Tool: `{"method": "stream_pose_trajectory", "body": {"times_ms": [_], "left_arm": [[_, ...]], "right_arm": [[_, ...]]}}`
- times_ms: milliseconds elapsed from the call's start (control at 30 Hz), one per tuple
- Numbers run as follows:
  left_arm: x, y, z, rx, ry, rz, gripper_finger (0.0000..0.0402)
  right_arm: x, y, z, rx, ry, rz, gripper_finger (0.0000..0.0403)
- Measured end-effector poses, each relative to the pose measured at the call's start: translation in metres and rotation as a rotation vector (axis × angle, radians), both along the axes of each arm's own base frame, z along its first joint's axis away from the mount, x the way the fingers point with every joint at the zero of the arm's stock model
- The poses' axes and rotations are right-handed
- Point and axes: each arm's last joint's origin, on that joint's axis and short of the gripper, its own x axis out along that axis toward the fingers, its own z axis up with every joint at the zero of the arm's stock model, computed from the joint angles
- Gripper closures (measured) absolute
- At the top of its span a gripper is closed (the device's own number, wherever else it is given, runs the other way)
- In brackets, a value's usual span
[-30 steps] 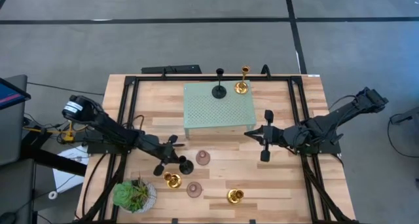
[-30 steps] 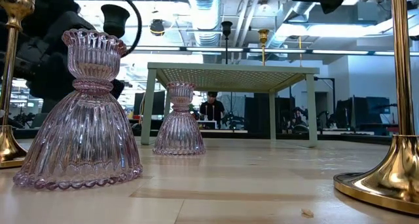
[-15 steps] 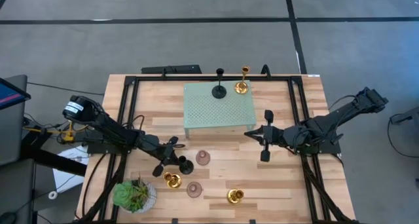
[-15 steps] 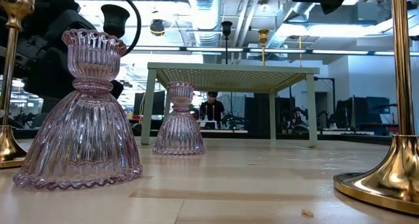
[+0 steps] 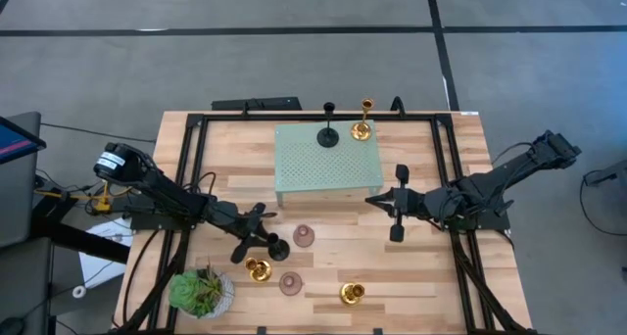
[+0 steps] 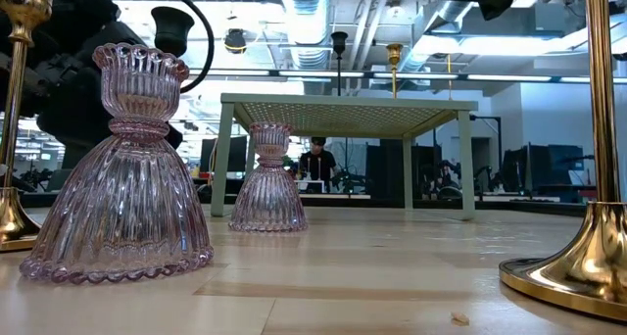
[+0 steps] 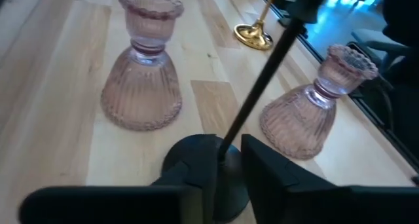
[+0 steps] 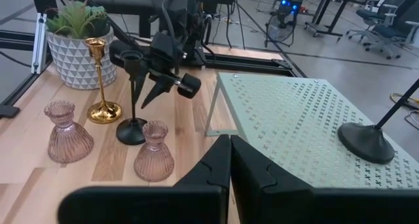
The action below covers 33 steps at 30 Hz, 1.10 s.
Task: Pick & Place candle stick holders
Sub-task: Put the black candle holder on the shelf aligned with the other black candle holder
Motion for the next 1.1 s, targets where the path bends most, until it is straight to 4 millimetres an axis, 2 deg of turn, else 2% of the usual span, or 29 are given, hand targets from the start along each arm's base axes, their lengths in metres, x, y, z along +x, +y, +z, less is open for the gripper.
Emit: {"method": "stream_pose_trajectory", "body": {"times_ms": [300,433,667,867,1100], "left_arm": [[0.001,0.000,-0.002,0.054,-0.010,-0.006,0.0257],[0.013,-0.005,0.001,0.121,-0.045,-0.027,0.0246],[0.028,-0.010,-0.004,0.139,-0.013,-0.031,0.0255],[0.030,-0.011,-0.012,0.129,0.033,-0.037,0.0279],[0.030,-0.011,-0.011,0.095,0.036,-0.029,0.0307]], "right_arm": [[0.000,0.000,0.000,-0.001,-0.001,-0.003,0.0403],[0.000,0.000,0.000,-0.001,-0.001,-0.003,0.0403],[0.000,0.000,0.000,-0.002,0.001,-0.003,0.0403],[0.000,0.000,0.000,-0.002,0.002,-0.003,0.0403],[0.000,0.000,0.000,-0.003,0.005,-0.003,0.0403]]}}
